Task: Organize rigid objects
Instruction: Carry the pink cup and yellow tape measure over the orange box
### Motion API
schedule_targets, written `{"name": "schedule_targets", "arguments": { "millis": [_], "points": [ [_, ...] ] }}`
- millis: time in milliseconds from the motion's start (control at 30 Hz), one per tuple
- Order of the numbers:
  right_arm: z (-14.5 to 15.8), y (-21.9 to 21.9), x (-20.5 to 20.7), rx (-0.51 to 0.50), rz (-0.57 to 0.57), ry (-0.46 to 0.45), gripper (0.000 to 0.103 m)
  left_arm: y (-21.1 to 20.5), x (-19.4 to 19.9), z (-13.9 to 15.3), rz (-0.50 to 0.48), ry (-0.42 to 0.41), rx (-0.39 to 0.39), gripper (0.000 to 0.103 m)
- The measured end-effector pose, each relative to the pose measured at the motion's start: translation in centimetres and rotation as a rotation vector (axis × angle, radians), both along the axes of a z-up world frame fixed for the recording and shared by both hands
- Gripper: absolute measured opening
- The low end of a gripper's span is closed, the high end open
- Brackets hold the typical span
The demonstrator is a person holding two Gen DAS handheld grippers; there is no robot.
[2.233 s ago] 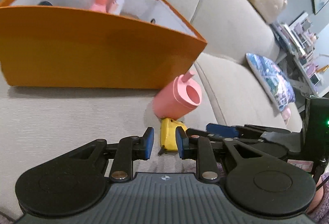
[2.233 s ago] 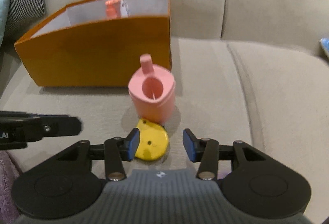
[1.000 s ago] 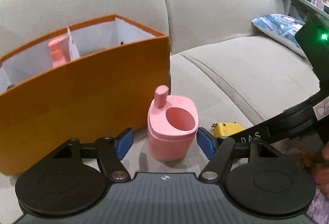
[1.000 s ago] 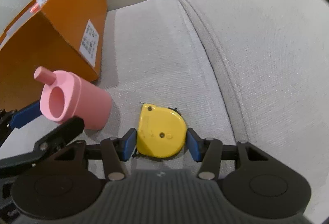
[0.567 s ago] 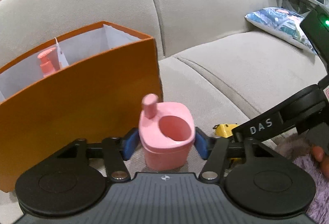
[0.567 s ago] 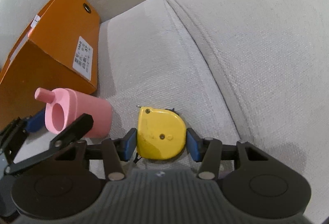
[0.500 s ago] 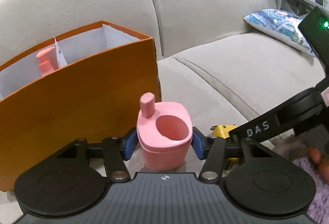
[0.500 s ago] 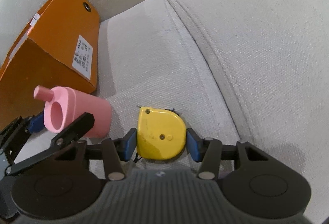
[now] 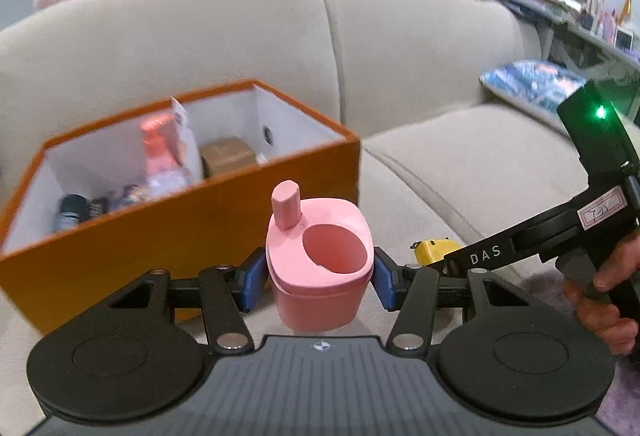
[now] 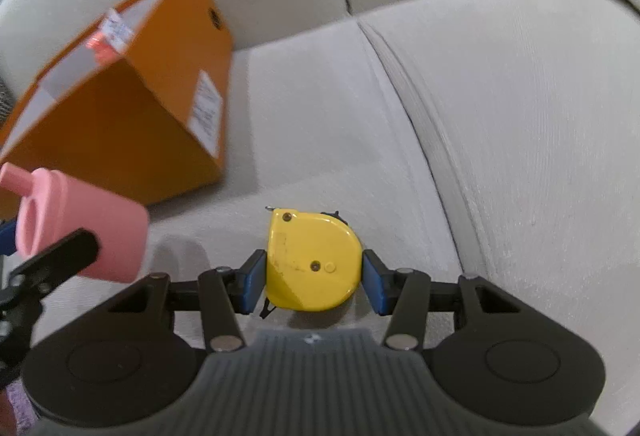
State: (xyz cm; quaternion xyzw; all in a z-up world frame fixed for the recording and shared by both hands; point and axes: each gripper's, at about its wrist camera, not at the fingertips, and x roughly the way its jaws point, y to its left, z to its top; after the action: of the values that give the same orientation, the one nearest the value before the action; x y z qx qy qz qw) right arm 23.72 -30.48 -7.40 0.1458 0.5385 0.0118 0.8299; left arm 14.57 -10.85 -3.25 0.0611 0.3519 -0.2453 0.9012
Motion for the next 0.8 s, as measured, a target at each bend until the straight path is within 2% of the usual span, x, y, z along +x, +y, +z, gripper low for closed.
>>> {"name": "schedule_targets", "arguments": {
  "millis": [233, 433, 533, 633, 800],
  "points": [
    [7.1, 3.6, -0.5, 0.041, 0.13, -0.16, 0.052, 4.9, 0.4, 6.0, 0.075, -0.039, -0.097, 0.062],
    [12.9, 6.7, 2.0, 0.071, 0.279, -0.263, 0.052, 9.2, 4.7, 9.8, 0.132, -0.028, -0.181, 0.062],
    [14.3, 8.3, 4.9, 0.092, 0.328, -0.248, 0.052, 10.0, 7.5, 10.6, 0.128, -0.021, -0.178, 0.062],
    [14.3, 10.3, 8.5, 0.08, 0.376, -0.192, 0.052, 10.1, 10.7, 9.5, 0.123, 0.036, -0.151, 0.062],
    [10.1, 13.6, 14.1, 0.014, 0.426, -0.029, 0.052, 10.1, 14.8, 4.6, 0.135, 0.166, -0.111, 0.062]
  ]
}}
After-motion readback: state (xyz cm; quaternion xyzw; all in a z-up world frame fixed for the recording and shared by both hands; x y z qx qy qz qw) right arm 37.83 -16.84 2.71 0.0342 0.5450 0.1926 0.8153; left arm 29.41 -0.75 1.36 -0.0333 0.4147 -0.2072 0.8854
